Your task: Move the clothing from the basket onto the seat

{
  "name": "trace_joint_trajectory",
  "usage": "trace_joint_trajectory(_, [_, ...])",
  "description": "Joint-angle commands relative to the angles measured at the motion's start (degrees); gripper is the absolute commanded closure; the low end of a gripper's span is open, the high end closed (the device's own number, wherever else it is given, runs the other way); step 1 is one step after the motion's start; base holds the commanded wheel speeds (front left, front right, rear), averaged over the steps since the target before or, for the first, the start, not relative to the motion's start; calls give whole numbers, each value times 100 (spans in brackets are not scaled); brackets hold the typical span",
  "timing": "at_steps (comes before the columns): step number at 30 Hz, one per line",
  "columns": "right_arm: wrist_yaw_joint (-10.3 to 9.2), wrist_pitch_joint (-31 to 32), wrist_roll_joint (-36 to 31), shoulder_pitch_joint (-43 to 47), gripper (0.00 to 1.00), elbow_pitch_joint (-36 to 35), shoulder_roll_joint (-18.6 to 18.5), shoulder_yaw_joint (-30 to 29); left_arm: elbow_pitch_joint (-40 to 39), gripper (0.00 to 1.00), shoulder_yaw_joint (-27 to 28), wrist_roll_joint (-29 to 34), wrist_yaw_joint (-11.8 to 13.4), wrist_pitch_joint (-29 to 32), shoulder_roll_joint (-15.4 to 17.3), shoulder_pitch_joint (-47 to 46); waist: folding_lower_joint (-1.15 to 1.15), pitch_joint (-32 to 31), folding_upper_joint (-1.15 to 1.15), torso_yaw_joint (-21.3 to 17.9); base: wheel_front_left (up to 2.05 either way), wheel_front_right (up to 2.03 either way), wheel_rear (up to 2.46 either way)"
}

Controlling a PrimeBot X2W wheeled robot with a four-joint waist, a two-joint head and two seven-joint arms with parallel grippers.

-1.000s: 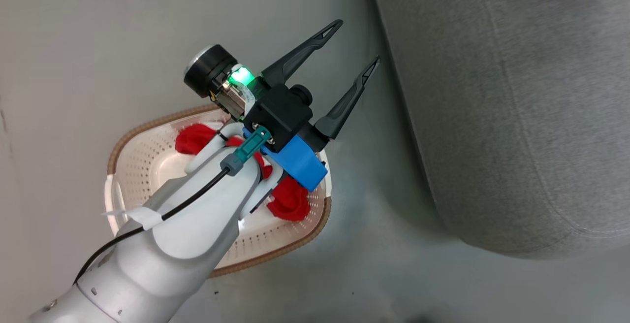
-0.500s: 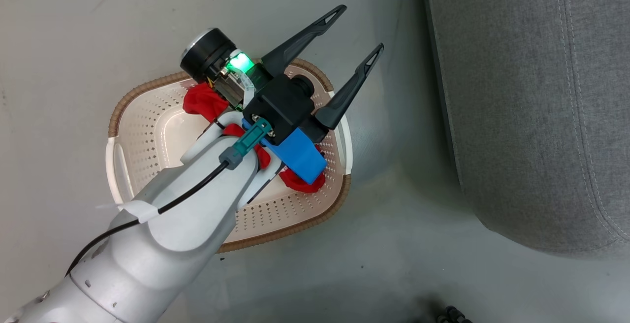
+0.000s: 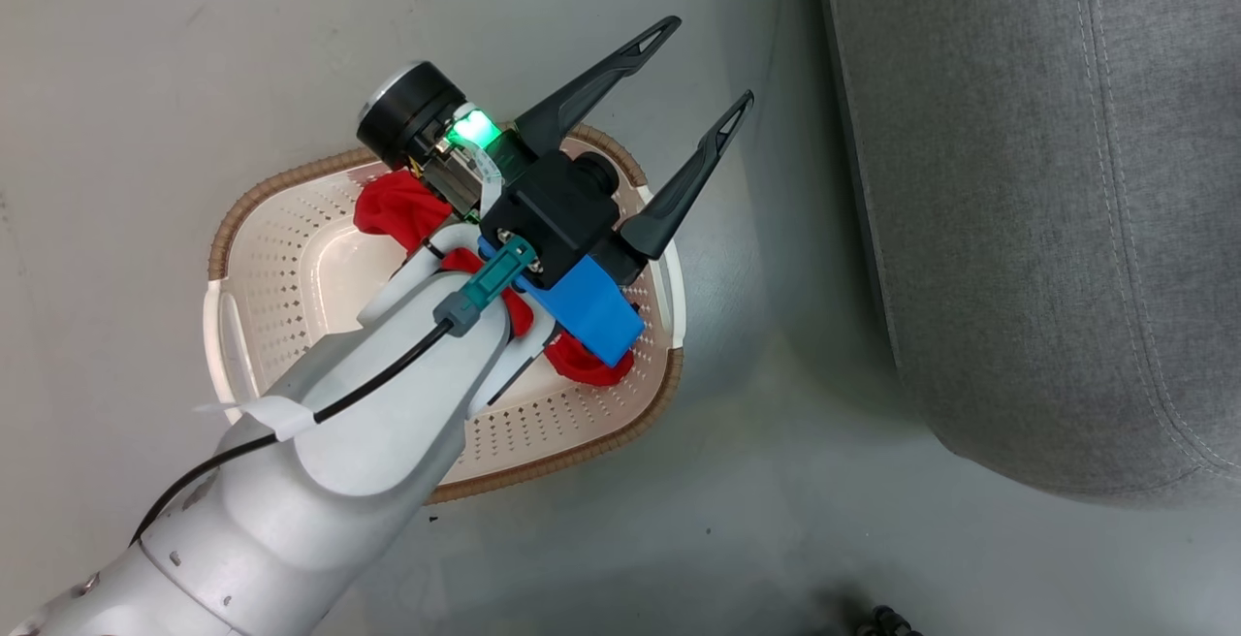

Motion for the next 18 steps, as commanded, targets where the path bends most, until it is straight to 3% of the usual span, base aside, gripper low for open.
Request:
trace_joint_trajectory(1, [1, -21, 6, 124, 100, 56, 62, -14, 19, 0, 0, -20, 12, -18, 15, -51, -1, -21, 0, -1, 0, 0, 0])
trace_joint_trajectory(5, [1, -21, -10, 330, 100, 179, 195, -75, 57, 0, -21, -54, 22, -30, 11, 6, -1, -126, 0, 3, 0, 0, 0])
trace_joint_trajectory(6, [1, -21, -24, 385, 65, 158, 214, -109, 63, 0, -26, -61, 31, -36, 4, 29, -1, -169, 0, 5, 0, 0, 0])
trace_joint_trajectory(7, [1, -21, -11, 450, 0, 151, 252, -132, 71, 0, -29, -65, 36, -43, -9, 52, -1, -218, 0, 10, 0, 0, 0])
trace_joint_trajectory(18, [1, -22, -187, 1819, 0, -491, 629, -34, 228, 0, 137, -280, 139, -97, -168, 597, -1, -1242, 0, 72, 0, 0, 0])
